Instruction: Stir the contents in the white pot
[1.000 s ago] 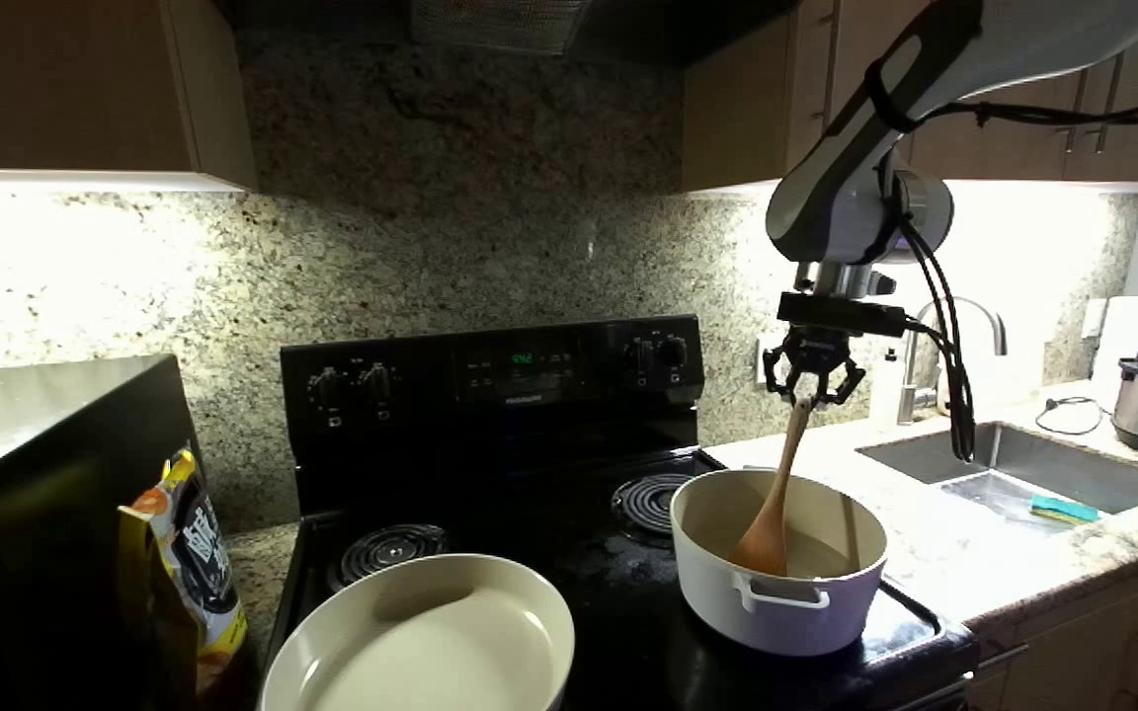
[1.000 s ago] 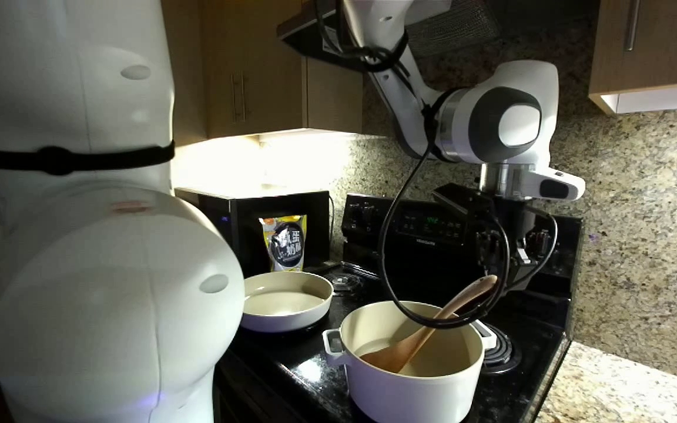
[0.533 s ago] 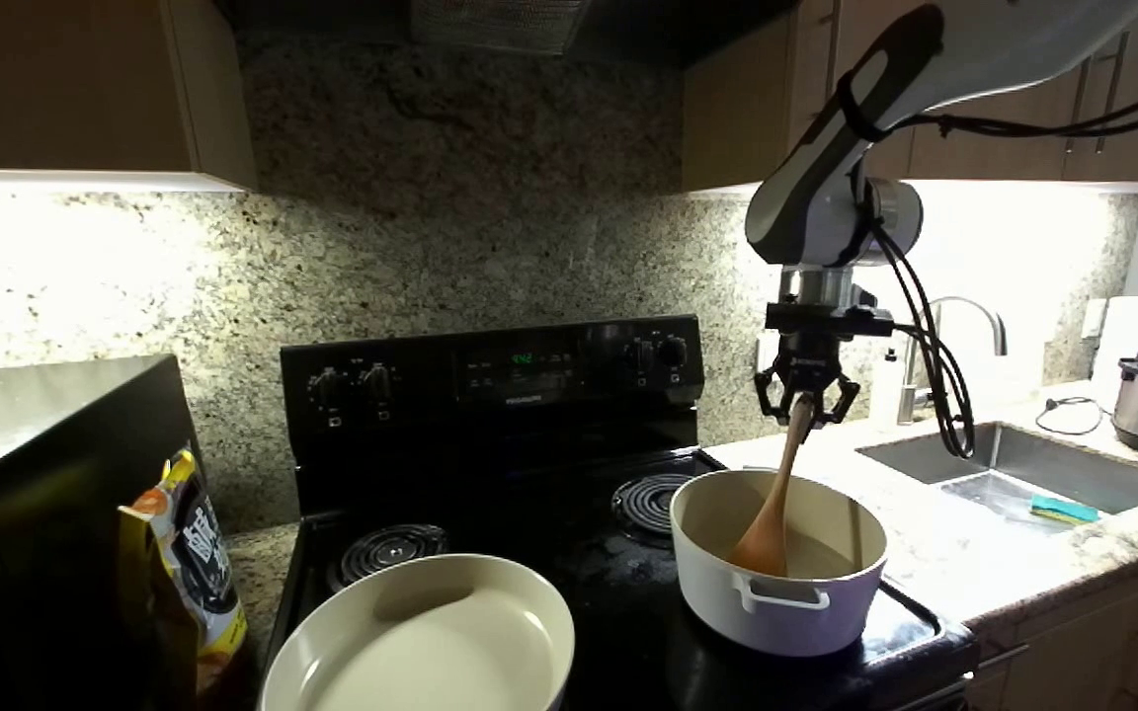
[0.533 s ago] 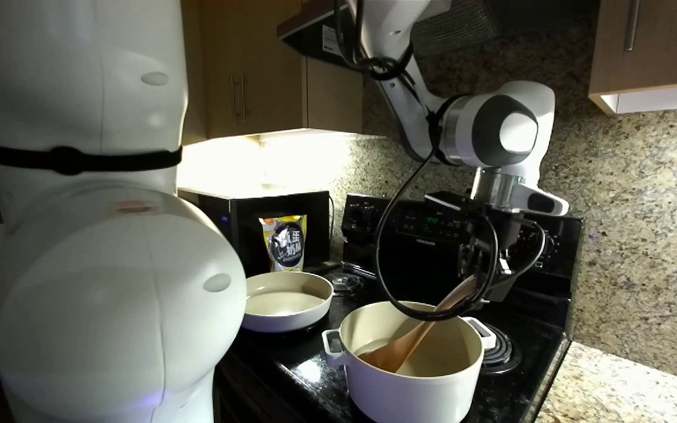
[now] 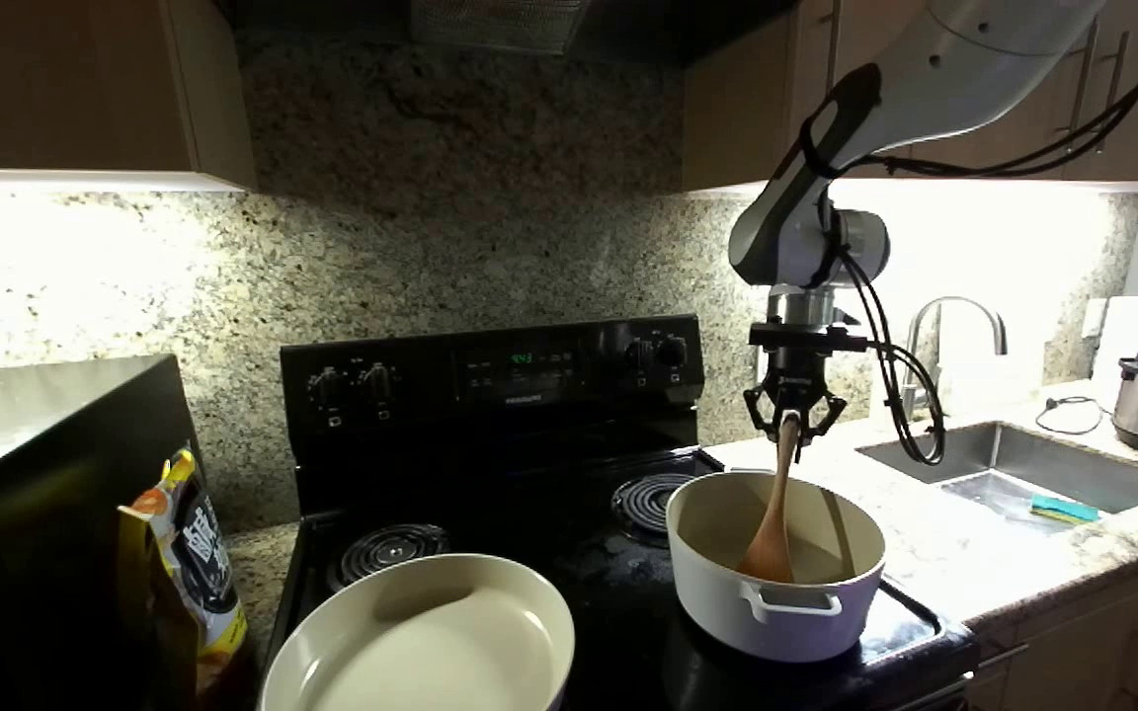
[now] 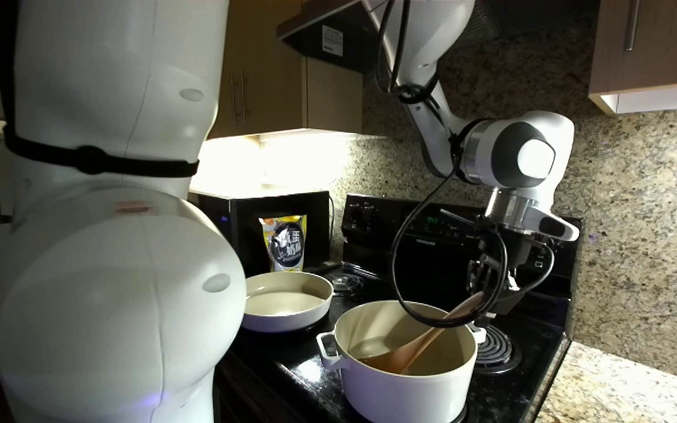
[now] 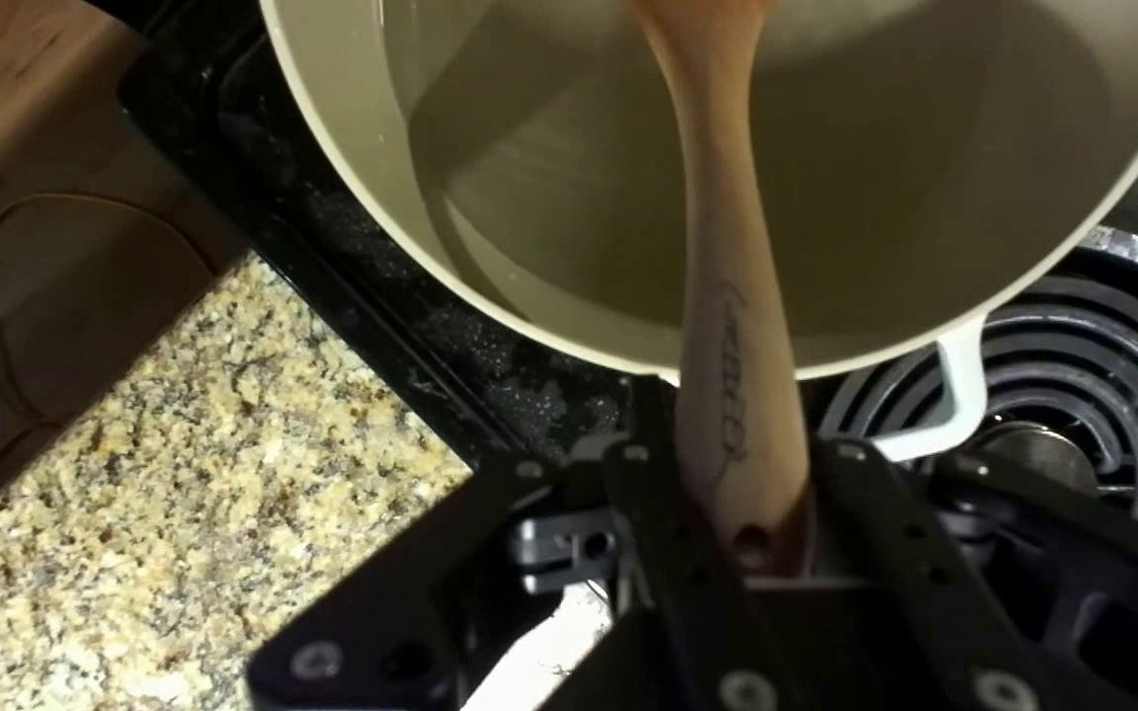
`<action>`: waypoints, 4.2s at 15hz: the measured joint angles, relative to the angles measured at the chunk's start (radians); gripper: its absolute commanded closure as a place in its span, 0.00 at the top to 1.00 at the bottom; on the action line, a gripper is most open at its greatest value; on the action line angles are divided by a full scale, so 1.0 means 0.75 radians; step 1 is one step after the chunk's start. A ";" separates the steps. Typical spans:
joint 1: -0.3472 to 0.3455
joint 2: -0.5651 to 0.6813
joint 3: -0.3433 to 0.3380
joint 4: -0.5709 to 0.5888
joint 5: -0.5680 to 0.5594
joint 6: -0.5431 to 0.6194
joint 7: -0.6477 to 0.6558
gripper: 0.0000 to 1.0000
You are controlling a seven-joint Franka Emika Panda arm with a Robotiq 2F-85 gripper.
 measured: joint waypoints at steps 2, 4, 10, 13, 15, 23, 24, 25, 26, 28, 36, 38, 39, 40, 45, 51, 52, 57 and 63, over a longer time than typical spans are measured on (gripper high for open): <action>-0.004 0.005 -0.010 0.013 0.035 0.000 -0.001 0.65; -0.008 0.005 -0.022 0.022 0.062 0.000 -0.001 0.78; -0.016 0.006 -0.050 0.032 0.088 -0.033 -0.015 1.00; -0.016 0.011 -0.044 0.033 0.088 -0.106 -0.040 0.75; -0.015 0.017 -0.039 0.035 0.088 -0.130 -0.046 0.68; -0.014 0.059 -0.039 0.084 0.088 -0.137 -0.046 0.14; -0.014 0.066 -0.039 0.093 0.088 -0.137 -0.046 0.08; -0.013 0.072 -0.039 0.100 0.088 -0.137 -0.046 0.02; -0.012 0.078 -0.038 0.107 0.088 -0.137 -0.045 0.06; -0.008 0.085 -0.038 0.117 0.088 -0.137 -0.045 0.11; -0.005 0.109 -0.036 0.133 0.088 -0.137 -0.044 0.38; -0.005 0.121 -0.036 0.143 0.088 -0.137 -0.044 0.41; -0.005 0.128 -0.036 0.148 0.088 -0.137 -0.044 0.35; -0.005 0.134 -0.035 0.154 0.088 -0.137 -0.044 0.28; -0.005 0.159 -0.035 0.184 0.088 -0.137 -0.043 0.07; -0.005 0.164 -0.036 0.201 0.088 -0.136 -0.043 0.07; -0.005 0.162 -0.037 0.200 0.088 -0.133 -0.043 0.07; -0.002 0.100 -0.042 0.140 0.070 -0.030 -0.042 0.07; 0.023 -0.085 -0.043 -0.067 -0.068 0.294 0.030 0.07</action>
